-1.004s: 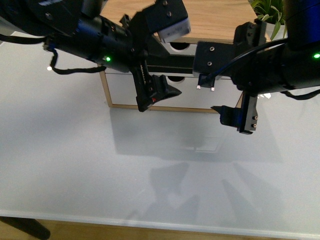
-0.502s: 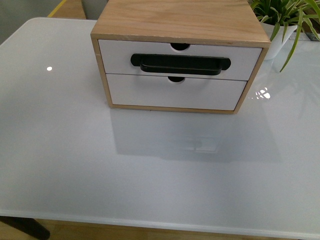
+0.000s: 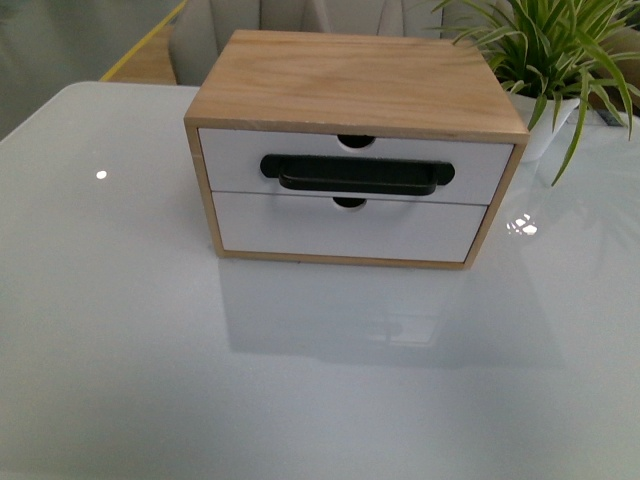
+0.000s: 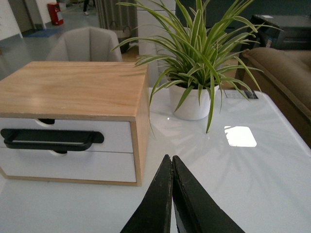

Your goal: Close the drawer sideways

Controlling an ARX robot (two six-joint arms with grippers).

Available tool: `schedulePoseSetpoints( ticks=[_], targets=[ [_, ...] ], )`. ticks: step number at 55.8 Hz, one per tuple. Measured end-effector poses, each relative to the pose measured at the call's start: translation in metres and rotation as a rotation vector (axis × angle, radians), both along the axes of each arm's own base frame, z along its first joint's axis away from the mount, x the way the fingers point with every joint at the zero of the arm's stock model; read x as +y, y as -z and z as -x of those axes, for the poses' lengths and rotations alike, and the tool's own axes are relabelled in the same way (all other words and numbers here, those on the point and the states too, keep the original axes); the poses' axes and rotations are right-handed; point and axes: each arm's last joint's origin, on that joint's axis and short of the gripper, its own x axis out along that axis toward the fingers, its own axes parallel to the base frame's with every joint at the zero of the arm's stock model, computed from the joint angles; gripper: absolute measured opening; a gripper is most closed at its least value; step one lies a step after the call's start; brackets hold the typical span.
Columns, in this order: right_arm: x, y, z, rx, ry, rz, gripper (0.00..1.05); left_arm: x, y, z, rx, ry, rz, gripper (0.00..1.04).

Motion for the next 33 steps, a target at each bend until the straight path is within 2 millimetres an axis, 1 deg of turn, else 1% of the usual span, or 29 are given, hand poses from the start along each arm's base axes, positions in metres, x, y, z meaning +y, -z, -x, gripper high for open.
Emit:
schedulePoseSetpoints(
  ticks=[2, 6, 10, 14, 19, 33],
  targets=[
    [-0.003, 0.003, 0.003, -0.019, 0.017, -0.003, 0.02, 0.000, 0.002, 0.005, 0.001, 0.002, 0.000, 0.02],
    [-0.004, 0.011, 0.011, 0.005, 0.013, -0.002, 0.02, 0.000, 0.004, 0.015, 0.002, 0.003, 0.000, 0.02],
    [-0.004, 0.009, 0.015, -0.001, 0.015, -0.002, 0.02, 0.000, 0.006, 0.021, 0.002, 0.003, 0.000, 0.02],
    [-0.004, 0.006, 0.019, -0.012, 0.018, -0.003, 0.02, 0.000, 0.011, 0.027, -0.016, 0.003, 0.000, 0.02],
    [-0.004, 0.003, 0.024, -0.018, 0.018, -0.003, 0.02, 0.000, 0.018, 0.035, 0.011, 0.003, 0.000, 0.02],
    [-0.004, 0.000, 0.036, -0.030, 0.017, -0.003, 0.02, 0.000, 0.012, 0.049, -0.012, 0.003, 0.000, 0.02]
  ],
)
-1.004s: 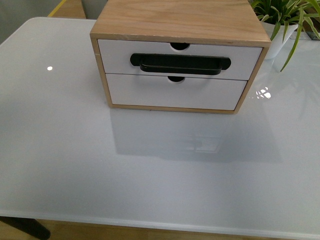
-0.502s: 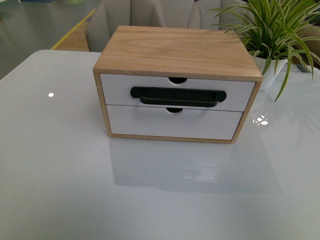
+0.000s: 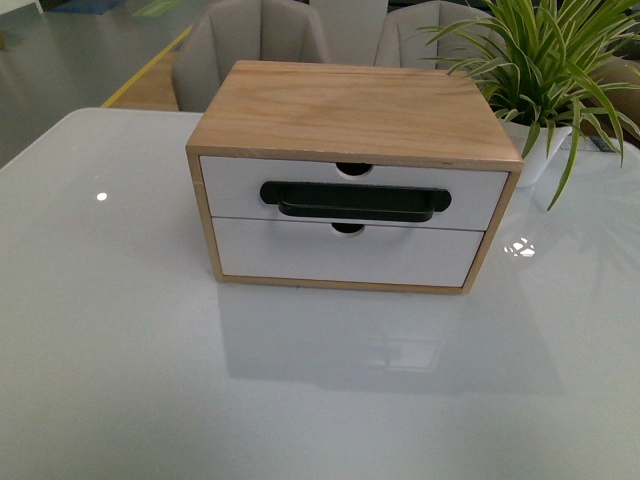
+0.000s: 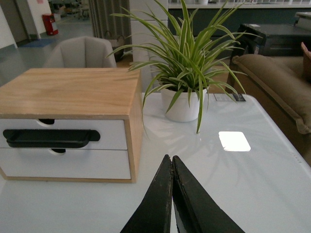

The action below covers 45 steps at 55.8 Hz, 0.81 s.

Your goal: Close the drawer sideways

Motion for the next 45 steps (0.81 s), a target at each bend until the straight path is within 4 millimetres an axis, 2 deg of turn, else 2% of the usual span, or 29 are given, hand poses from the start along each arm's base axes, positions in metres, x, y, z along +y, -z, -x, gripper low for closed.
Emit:
schedulePoseSetpoints(
  ticks=[21, 45],
  targets=[
    [0.000, -0.001, 0.014, -0.005, 0.000, 0.000, 0.02, 0.000, -0.004, 0.018, -0.014, 0.000, 0.000, 0.02],
    [0.000, 0.002, 0.029, 0.002, 0.002, 0.000, 0.02, 0.000, -0.004, 0.027, -0.016, 0.000, 0.000, 0.02]
  ],
)
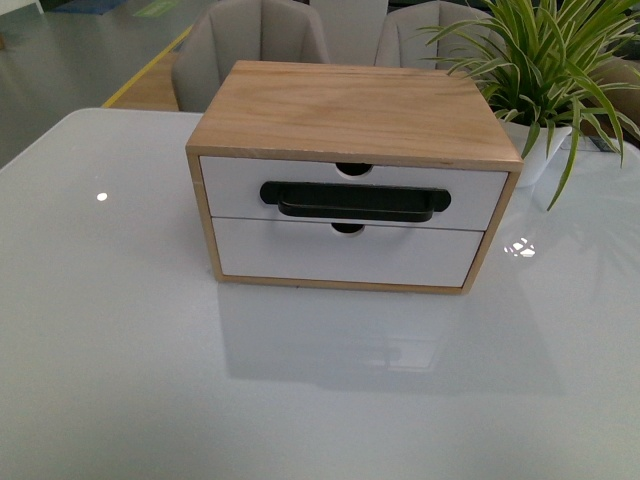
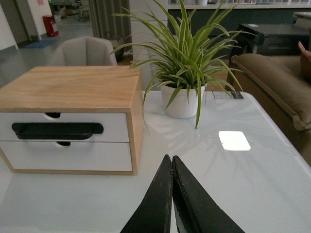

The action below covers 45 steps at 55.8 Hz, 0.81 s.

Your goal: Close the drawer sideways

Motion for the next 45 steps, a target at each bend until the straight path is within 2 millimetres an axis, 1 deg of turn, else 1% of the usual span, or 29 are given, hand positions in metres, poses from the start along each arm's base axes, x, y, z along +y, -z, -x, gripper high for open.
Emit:
schedulePoseSetpoints(
  ticks=[6, 10, 32, 33, 35, 41, 42, 44, 45],
  targets=[
    [0.000, 0.000, 0.000, 0.000, 0.000, 0.000, 0.02, 0.000, 0.005, 0.007, 0.039, 0.000, 0.000, 0.02],
    [0.000, 0.000, 0.000, 0.000, -0.001, 0.000, 0.02, 0.000, 0.003, 0.011, 0.013, 0.000, 0.000, 0.02],
    [0.000, 0.000, 0.000, -0.002, -0.001, 0.000, 0.02, 0.000, 0.003, 0.012, 0.008, 0.000, 0.000, 0.02],
    [0.000, 0.000, 0.000, -0.002, -0.001, 0.000, 0.04, 0.000, 0.003, 0.012, 0.008, 0.000, 0.001, 0.03],
    [0.000, 0.000, 0.000, -0.002, -0.001, 0.000, 0.09, 0.000, 0.003, 0.012, 0.008, 0.000, 0.000, 0.08],
    [0.000, 0.000, 0.000, -0.002, 0.000, 0.000, 0.30, 0.000, 0.003, 0.012, 0.008, 0.000, 0.000, 0.29],
    [0.000, 0.000, 0.000, -0.002, -0.001, 0.000, 0.32, 0.000, 0.003, 0.012, 0.008, 0.000, 0.000, 0.31],
    [0.000, 0.000, 0.000, -0.002, -0.001, 0.000, 0.43, 0.000, 0.003, 0.012, 0.008, 0.000, 0.000, 0.41],
    [0.000, 0.000, 0.000, -0.002, -0.001, 0.000, 0.46, 0.000, 0.003, 0.012, 0.008, 0.000, 0.000, 0.45]
  ],
)
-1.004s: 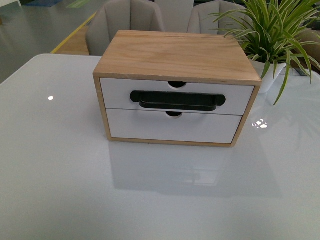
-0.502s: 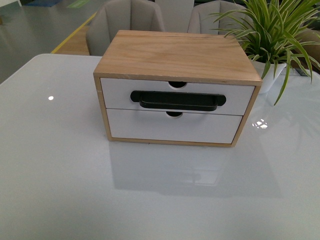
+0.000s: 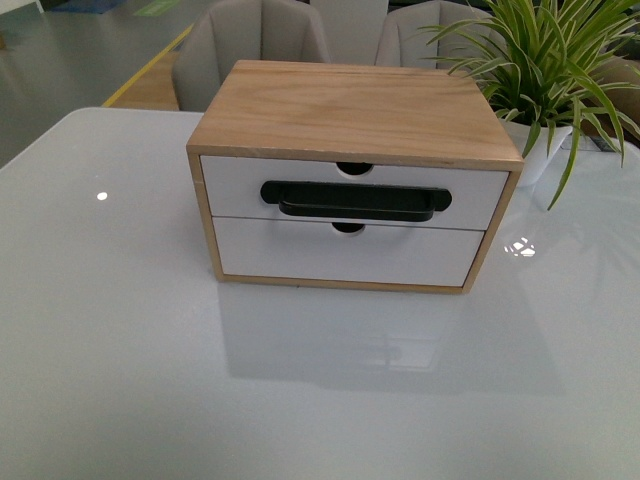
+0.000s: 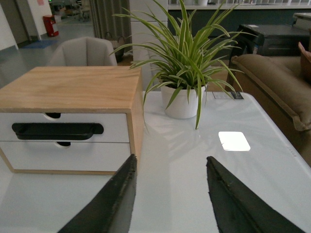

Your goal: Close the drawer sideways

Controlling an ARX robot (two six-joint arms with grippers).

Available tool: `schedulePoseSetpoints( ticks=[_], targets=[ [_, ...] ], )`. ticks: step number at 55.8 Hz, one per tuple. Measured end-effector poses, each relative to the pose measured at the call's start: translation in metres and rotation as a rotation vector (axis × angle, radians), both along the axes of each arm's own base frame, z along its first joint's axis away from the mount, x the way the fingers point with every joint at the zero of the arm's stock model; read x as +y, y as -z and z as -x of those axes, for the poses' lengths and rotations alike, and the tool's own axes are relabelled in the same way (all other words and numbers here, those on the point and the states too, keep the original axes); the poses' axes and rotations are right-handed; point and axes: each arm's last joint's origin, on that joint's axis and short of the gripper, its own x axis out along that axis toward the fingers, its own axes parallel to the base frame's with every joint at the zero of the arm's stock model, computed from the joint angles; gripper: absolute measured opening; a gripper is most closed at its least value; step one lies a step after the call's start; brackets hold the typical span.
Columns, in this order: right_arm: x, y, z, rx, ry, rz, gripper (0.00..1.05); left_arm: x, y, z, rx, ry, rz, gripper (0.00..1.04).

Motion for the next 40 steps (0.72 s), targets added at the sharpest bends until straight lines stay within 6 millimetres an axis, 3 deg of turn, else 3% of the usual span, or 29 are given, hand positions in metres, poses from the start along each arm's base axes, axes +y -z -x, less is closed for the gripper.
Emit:
schedulePoseSetpoints(
  ticks=[4, 13, 40],
  targets=[
    [0.0000, 0.0000, 0.0000, 0.000, 0.000, 0.000, 0.65, 0.0000, 0.0000, 0.0000, 0.000, 0.000, 0.000, 0.64],
    [0.0000, 0.0000, 0.0000, 0.000, 0.000, -0.001, 0.97, 0.0000, 0.0000, 0.0000, 0.000, 0.000, 0.000, 0.97],
    [0.0000, 0.0000, 0.0000, 0.000, 0.000, -0.001, 0.96, 0.0000, 0.0000, 0.0000, 0.000, 0.000, 0.000, 0.96]
  ],
)
